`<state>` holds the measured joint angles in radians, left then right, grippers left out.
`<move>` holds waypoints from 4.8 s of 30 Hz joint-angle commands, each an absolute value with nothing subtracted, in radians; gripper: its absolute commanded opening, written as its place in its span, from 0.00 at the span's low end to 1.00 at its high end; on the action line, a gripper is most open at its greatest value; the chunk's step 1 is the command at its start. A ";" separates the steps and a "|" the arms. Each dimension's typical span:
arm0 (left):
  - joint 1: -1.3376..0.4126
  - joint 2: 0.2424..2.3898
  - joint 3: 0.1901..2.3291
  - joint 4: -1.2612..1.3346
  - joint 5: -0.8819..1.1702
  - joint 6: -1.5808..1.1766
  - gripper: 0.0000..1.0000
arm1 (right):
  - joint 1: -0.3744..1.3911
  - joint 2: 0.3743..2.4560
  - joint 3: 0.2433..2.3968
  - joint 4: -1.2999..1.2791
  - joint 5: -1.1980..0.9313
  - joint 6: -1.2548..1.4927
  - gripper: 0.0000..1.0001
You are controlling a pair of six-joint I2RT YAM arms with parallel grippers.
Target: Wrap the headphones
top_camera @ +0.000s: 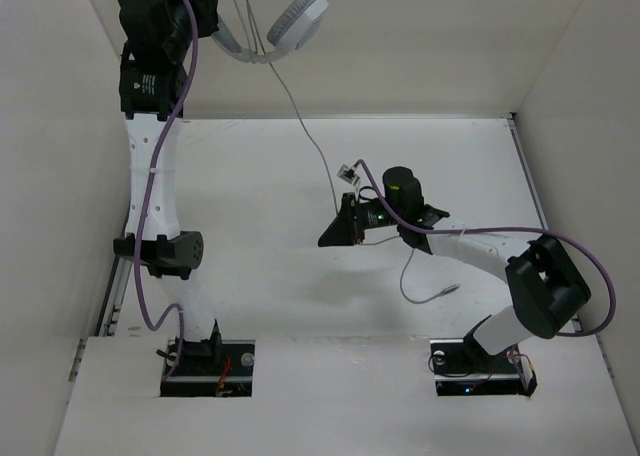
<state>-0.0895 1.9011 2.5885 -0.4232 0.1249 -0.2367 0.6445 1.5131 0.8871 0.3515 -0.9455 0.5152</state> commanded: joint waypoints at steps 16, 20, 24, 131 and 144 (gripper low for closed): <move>-0.130 1.905 2.638 -0.256 -0.138 -0.169 0.01 | 0.775 1.493 1.118 -0.066 -0.914 0.155 0.02; -0.148 1.908 2.634 -0.255 -0.156 -0.172 0.01 | 0.811 1.526 1.198 -0.173 -0.851 0.086 0.02; -0.173 1.904 2.617 -0.241 -0.172 -0.126 0.01 | 0.820 1.545 1.227 -0.201 -0.845 0.066 0.01; -0.588 1.675 2.403 -0.410 0.462 -0.176 0.01 | 0.366 1.580 1.347 0.250 -0.873 0.598 0.18; -0.430 1.766 2.579 -0.313 0.316 -0.255 0.01 | 0.502 1.500 0.991 0.635 -0.903 0.874 0.38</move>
<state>-0.4610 1.7699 2.5309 -0.4511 0.3855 -0.1726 0.4557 1.5696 1.0012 0.4816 -0.8749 0.8207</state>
